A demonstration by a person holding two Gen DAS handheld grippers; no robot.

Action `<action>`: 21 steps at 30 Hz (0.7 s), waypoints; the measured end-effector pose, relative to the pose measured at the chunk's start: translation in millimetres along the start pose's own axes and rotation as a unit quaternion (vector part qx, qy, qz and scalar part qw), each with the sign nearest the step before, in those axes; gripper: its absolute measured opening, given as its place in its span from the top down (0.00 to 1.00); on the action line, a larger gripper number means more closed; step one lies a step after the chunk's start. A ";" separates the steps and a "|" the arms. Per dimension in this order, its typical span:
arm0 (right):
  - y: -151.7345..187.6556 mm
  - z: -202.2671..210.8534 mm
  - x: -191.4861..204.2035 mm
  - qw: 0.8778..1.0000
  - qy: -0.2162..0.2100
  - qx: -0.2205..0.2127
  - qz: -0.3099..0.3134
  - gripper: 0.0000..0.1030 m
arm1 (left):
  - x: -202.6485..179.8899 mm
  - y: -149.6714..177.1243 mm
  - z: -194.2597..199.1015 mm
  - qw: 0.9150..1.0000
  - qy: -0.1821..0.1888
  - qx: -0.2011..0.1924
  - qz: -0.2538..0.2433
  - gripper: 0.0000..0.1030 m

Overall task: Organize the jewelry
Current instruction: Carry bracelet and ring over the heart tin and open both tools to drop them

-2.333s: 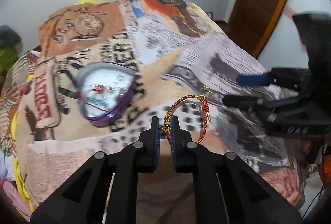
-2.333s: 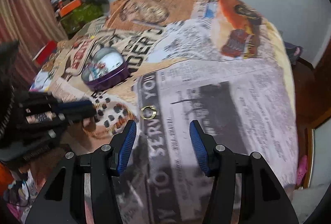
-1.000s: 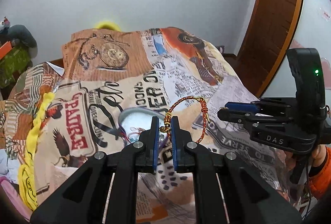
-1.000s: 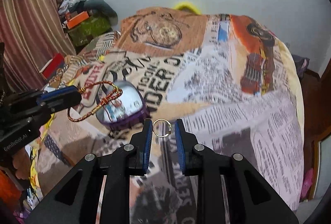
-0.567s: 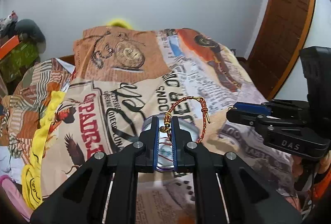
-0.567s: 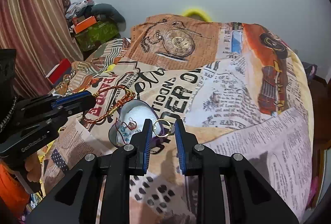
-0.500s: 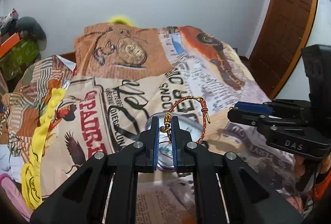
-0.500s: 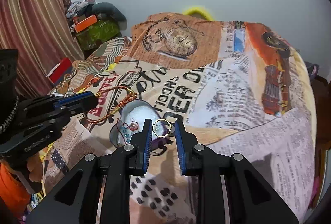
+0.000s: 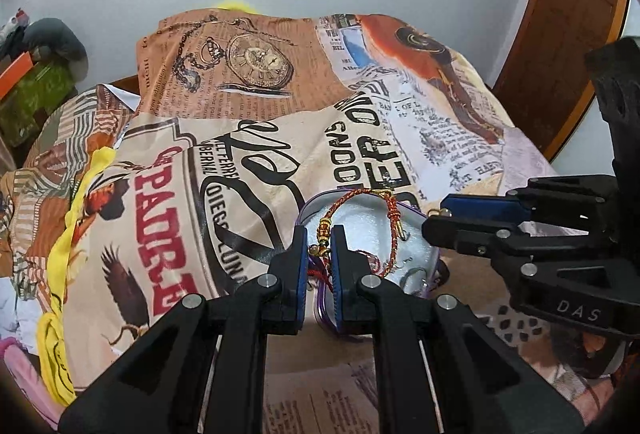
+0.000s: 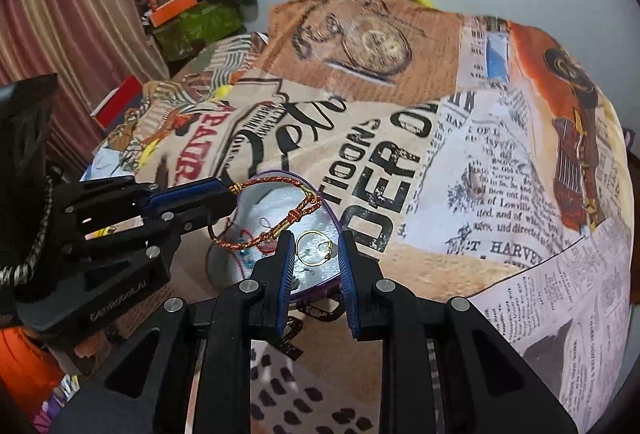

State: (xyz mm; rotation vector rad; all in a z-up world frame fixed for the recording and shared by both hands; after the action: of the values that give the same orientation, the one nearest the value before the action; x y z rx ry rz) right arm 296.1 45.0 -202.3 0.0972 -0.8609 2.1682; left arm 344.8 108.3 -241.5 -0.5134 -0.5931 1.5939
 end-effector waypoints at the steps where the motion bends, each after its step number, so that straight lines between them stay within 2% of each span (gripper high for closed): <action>1: 0.2 -1.9 -1.6 1.000 -0.003 0.003 -0.005 0.81 | -0.6 -0.4 -1.9 1.000 0.002 0.001 0.000 0.91; 8: 1.1 -11.2 -1.1 1.000 -0.015 0.011 -0.010 0.80 | -4.0 -1.2 -6.5 1.000 0.009 0.001 -0.005 0.91; 17: 3.6 -16.3 2.3 1.000 -0.017 0.021 -0.003 0.80 | -7.1 0.3 2.8 1.000 -0.002 -0.011 -0.020 0.91; 19: 4.1 -15.2 2.8 1.000 -0.017 0.024 -0.003 0.78 | -6.5 1.6 5.4 1.000 0.003 -0.007 -0.016 0.91; 21: 4.3 -14.1 3.9 0.999 -0.018 0.025 -0.004 0.72 | -4.9 2.8 8.9 1.000 0.003 -0.004 -0.014 0.90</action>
State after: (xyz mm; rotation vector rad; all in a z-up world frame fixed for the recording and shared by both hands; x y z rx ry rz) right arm 293.3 54.2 -214.1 0.1660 -0.8247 2.1874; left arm 337.5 102.5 -236.6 -0.5145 -0.5992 1.5640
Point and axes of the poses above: each gripper's, at about its wrist camera, not at the fingertips, and z roughly against the way its jaws point, x to its left, y to its underside, the point moved 8 cm from there along -z, roughly the way its jaws point, and after that the axes turned 8 degrees about -y, right-handed, at the moved point
